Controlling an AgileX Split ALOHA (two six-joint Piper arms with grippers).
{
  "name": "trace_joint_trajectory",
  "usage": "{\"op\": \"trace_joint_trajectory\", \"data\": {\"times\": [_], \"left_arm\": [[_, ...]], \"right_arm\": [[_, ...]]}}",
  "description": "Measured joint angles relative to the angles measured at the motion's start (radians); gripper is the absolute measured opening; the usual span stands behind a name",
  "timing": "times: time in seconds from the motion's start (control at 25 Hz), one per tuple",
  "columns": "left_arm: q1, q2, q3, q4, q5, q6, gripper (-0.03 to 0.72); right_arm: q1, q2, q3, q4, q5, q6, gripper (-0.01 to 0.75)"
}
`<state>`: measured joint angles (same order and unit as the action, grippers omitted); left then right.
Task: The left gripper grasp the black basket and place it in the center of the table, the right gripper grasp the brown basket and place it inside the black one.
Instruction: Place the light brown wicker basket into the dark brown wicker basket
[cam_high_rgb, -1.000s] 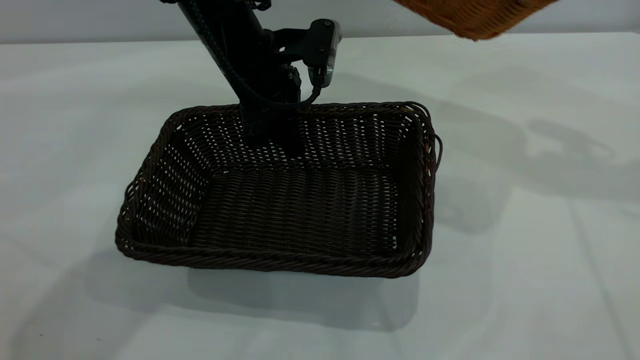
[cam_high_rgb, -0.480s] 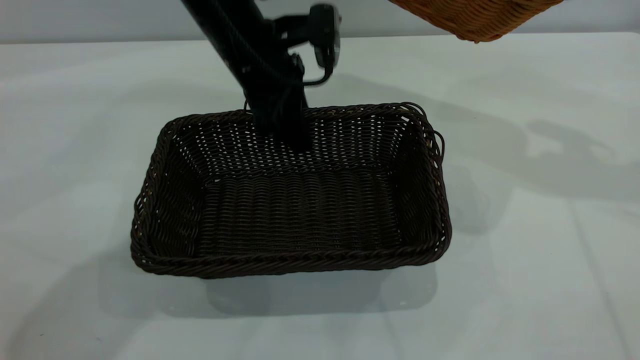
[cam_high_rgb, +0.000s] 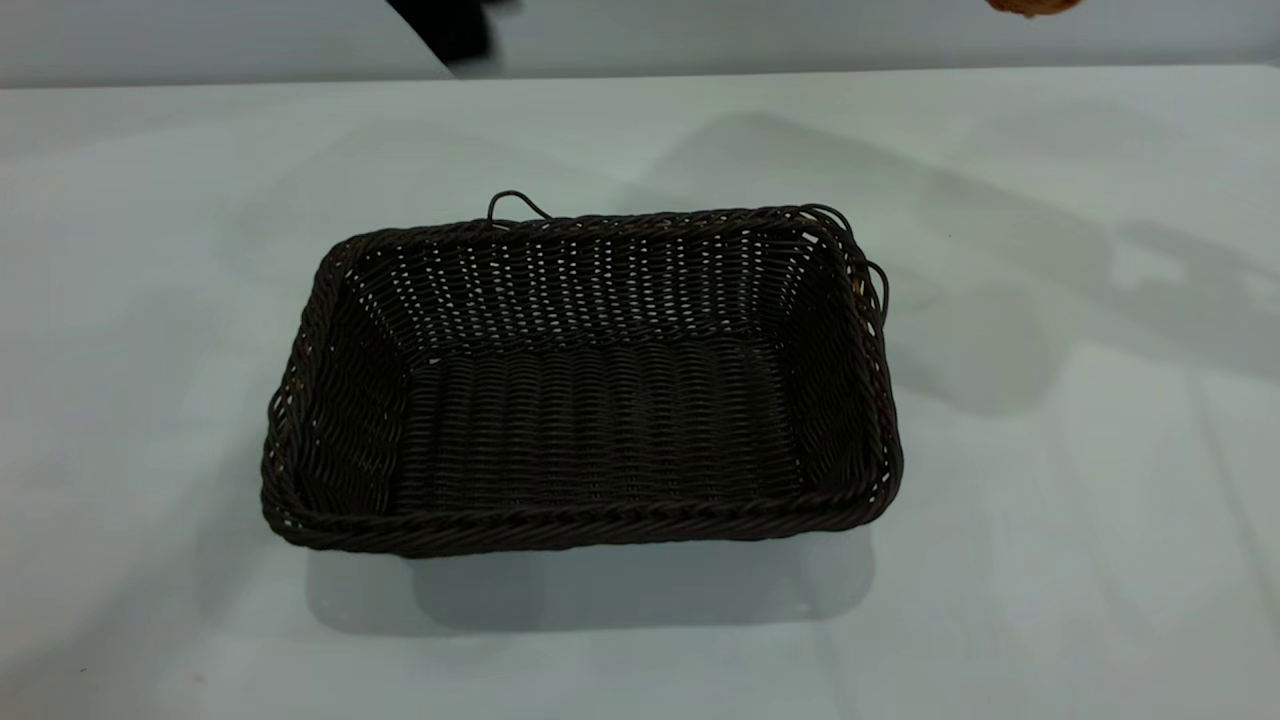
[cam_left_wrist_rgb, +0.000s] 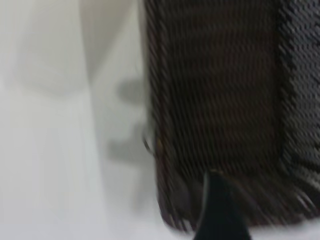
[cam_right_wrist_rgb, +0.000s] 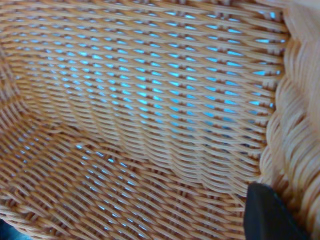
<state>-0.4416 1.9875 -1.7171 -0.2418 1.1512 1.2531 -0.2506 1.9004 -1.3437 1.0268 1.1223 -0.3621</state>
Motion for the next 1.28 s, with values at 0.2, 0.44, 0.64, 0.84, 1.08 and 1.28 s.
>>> {"op": "trace_joint_trajectory", "data": {"times": [0.2, 0.44, 0.64, 0.84, 1.08, 1.28], "left_arm": [[0.0, -0.219, 0.001, 0.101, 0.016, -0.024, 0.364], [0.0, -0.45, 0.001, 0.179, 0.016, -0.025, 0.348], [0.0, -0.568, 0.001, 0.2, 0.016, -0.025, 0.348], [0.0, -0.6, 0.001, 0.2, 0.016, -0.048, 0.348], [0.0, -0.599, 0.001, 0.201, 0.016, -0.067, 0.348], [0.0, -0.599, 0.001, 0.201, 0.016, -0.07, 0.348]], "right_arm": [[0.061, 0.0, -0.002, -0.033, 0.003, 0.002, 0.069], [0.277, 0.008, -0.002, -0.244, 0.027, 0.011, 0.071], [0.45, 0.059, -0.002, -0.328, 0.037, 0.021, 0.072], [0.532, 0.151, -0.003, -0.361, -0.011, 0.05, 0.075], [0.53, 0.254, -0.005, -0.357, -0.112, 0.081, 0.078], [0.53, 0.326, -0.006, -0.343, -0.153, 0.119, 0.08]]}}
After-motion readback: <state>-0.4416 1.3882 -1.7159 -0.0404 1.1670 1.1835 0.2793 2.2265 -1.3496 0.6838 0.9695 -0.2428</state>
